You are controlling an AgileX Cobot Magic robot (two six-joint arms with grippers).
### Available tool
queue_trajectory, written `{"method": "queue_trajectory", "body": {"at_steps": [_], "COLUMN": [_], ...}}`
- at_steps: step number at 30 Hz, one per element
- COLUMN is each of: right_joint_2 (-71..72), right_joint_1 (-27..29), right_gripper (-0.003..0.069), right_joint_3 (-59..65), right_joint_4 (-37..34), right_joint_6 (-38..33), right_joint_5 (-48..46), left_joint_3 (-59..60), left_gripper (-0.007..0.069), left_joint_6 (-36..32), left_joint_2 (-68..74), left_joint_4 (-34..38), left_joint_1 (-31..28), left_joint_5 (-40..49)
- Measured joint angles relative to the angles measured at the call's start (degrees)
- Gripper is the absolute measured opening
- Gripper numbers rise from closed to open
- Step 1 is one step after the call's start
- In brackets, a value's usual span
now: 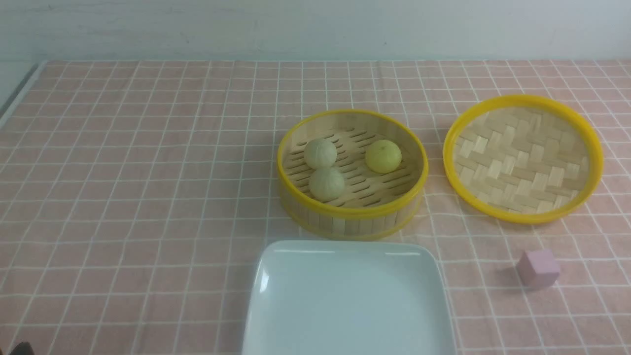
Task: Put the steamed buns into the plate on the pink tablecloth.
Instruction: 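Reach toward a bun in the bamboo steamer with the right gripper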
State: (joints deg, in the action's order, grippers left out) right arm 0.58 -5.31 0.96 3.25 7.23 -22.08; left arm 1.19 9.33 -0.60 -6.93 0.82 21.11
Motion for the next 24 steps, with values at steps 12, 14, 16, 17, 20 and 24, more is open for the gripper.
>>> {"method": "queue_trajectory", "body": {"at_steps": [12, 14, 16, 17, 20, 24], "right_joint_2": [0.0, 0.0, 0.0, 0.0, 0.0, 0.0], "right_joint_1": [0.0, 0.0, 0.0, 0.0, 0.0, 0.0], "right_gripper": [0.0239, 0.0239, 0.0239, 0.0239, 0.0239, 0.0239], "right_joint_3": [0.0, 0.0, 0.0, 0.0, 0.0, 0.0], "right_joint_4": [0.0, 0.0, 0.0, 0.0, 0.59, 1.14], "right_joint_6": [0.0, 0.0, 0.0, 0.0, 0.0, 0.0], "right_joint_5": [0.0, 0.0, 0.0, 0.0, 0.0, 0.0], "left_joint_3": [0.0, 0.0, 0.0, 0.0, 0.0, 0.0], "left_gripper": [0.0239, 0.0239, 0.0239, 0.0239, 0.0239, 0.0239], "left_joint_6": [-0.05, -0.05, -0.05, -0.05, -0.05, -0.05], "left_joint_2": [0.0, 0.0, 0.0, 0.0, 0.0, 0.0], "left_joint_4": [0.0, 0.0, 0.0, 0.0, 0.0, 0.0], "left_joint_1": [0.0, 0.0, 0.0, 0.0, 0.0, 0.0], "left_joint_5": [0.0, 0.0, 0.0, 0.0, 0.0, 0.0]}}
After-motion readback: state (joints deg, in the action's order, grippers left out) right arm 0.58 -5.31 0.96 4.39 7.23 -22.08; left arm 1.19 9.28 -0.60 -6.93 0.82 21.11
